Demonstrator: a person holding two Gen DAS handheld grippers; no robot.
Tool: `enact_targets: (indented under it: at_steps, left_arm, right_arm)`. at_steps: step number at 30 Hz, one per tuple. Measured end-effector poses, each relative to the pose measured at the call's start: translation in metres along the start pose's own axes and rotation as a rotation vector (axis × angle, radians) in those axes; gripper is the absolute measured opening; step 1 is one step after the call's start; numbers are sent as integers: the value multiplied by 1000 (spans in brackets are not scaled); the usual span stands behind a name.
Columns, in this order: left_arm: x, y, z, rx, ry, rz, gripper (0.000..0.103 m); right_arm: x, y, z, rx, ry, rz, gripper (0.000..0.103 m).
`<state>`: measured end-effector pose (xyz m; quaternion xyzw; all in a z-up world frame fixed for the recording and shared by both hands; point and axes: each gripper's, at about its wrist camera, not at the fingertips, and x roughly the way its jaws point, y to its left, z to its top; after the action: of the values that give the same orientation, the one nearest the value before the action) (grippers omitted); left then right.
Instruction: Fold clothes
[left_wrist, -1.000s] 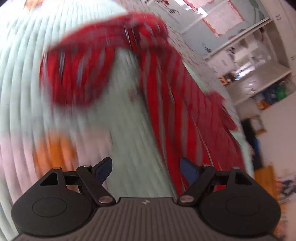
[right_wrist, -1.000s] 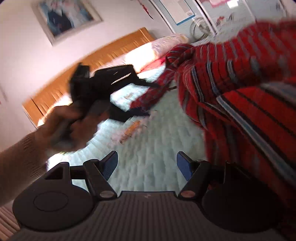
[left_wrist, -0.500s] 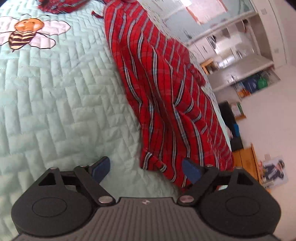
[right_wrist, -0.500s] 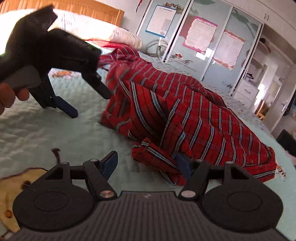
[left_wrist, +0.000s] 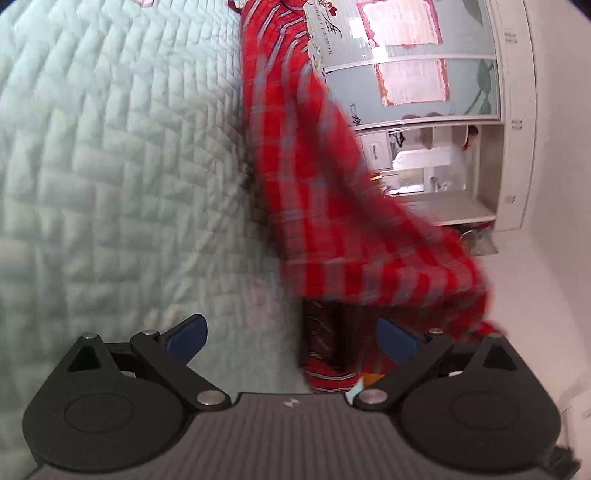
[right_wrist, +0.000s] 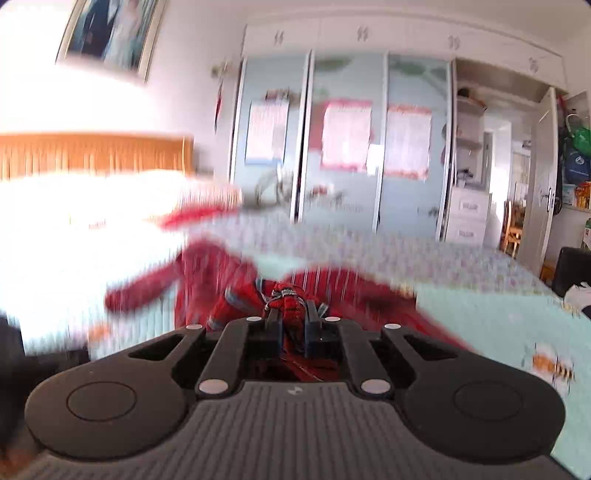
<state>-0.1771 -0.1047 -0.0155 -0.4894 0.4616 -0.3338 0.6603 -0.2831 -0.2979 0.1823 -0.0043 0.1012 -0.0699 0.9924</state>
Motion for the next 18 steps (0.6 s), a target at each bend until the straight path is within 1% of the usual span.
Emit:
enact_targets:
  at_steps: [4,6,8,10,13,15,16,18]
  left_arm:
    - [15,-7,-9,-15,-27,-43,101]
    - [27,-10,-12,-39,-23,-62,102]
    - [38,-20,-17,9,-28,-43,102]
    - [51,-39,-25,132,-26,-6,102]
    - [74,-67,-41,277,-35,47,102]
    - [90,-90,-54,441,-105,126,102]
    - [98,-99,-60,516,-141,150,102]
    - [117,-112,-68,598,-197,199,102]
  right_arm:
    - [-2,-13,37,-4,-70,-1,8]
    - [-3,-15,50,0,-93,-4,8]
    - [-4,-17,58,-2,-107,-12,8]
    - [-7,-18,65,-14,-114,-21,8]
    - [-4,-20,67,-11,-105,-10,8]
    - [-1,-21,68,4,-98,-2,8]
    - [0,-22,68,14,-97,0,8]
    - [0,-24,69,32,-96,5,8]
